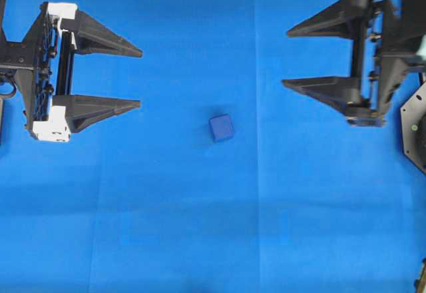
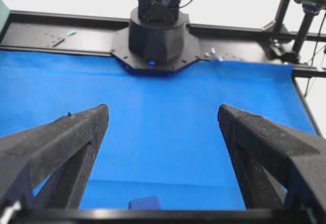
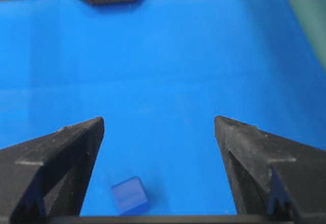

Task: Handover the blue block to the right arm after grasping it with the left arm, then place it in the designated position.

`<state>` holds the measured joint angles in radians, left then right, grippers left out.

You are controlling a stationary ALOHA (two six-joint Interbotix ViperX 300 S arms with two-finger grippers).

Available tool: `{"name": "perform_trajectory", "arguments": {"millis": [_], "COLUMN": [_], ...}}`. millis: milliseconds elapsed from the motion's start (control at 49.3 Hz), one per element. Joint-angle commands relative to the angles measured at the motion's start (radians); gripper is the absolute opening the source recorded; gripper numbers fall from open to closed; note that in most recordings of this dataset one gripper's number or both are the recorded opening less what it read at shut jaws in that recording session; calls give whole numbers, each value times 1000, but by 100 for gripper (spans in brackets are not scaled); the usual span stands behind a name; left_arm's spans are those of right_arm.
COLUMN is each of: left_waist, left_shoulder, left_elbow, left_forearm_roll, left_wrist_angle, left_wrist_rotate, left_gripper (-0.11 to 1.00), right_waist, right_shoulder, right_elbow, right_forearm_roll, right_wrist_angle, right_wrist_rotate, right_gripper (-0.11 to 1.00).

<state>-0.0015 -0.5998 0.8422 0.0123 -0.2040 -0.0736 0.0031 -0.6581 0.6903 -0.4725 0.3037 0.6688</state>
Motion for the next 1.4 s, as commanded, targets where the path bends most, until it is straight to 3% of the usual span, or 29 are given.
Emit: {"name": "perform_trajectory", "arguments": {"millis": [0, 933, 1380], "left_waist": [2, 2, 0], "left_shoulder": [-23, -23, -23], "left_elbow": [-15, -18, -18], "left_forearm_roll": [2, 2, 2], "left_wrist_angle": [-5, -14, -12], "left_wrist_rotate": [0, -2, -2], "left_gripper": [93, 93, 93], "right_waist": [3, 0, -6], "right_shoulder": [-28, 6, 14], "right_elbow": [2, 34, 35], "right_forearm_roll": [-17, -61, -61], "right_wrist_angle": [-17, -192, -204], "right_wrist_rotate": [0, 0, 0], "right_gripper": [80, 79, 79]}}
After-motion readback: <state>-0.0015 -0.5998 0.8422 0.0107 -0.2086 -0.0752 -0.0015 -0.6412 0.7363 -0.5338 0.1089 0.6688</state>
